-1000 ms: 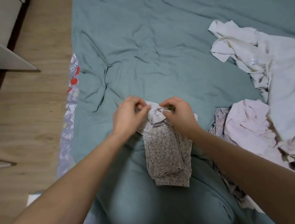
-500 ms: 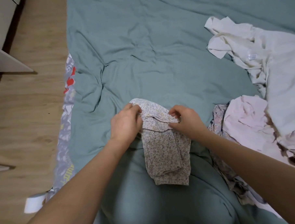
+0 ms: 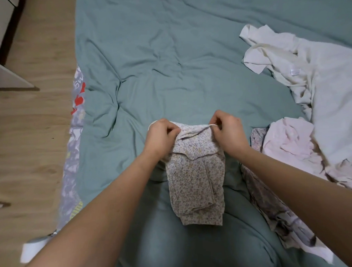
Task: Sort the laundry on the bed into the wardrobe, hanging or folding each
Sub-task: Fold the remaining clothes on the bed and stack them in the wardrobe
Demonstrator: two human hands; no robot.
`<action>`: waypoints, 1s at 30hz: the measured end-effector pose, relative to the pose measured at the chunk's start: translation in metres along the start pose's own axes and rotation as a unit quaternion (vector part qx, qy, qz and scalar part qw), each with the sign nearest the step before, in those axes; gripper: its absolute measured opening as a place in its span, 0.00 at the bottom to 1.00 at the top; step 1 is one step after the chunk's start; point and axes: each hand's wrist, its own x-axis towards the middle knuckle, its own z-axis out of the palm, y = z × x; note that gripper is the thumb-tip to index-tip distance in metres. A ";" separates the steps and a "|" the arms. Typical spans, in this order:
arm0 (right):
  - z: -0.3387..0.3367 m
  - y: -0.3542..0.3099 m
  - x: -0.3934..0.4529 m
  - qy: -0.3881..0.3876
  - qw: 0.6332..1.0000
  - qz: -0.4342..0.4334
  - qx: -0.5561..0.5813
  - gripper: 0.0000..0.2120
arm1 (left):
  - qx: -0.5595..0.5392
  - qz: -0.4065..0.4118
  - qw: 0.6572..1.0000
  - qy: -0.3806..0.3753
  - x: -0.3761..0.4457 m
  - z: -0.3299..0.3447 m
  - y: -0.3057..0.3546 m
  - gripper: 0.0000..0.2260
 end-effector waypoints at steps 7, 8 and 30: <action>0.014 -0.010 -0.005 -0.019 0.981 -0.184 -0.058 0.07 | -0.146 -0.127 0.978 -0.076 0.010 -0.007 0.006 0.14; 0.015 -0.013 -0.004 -0.016 0.973 -0.220 -0.074 0.07 | -0.147 -0.127 0.977 -0.082 0.011 -0.008 0.005 0.16; -0.015 -0.016 0.059 -0.026 0.957 0.140 0.254 0.11 | 0.071 0.108 0.992 -0.018 0.054 -0.016 0.011 0.05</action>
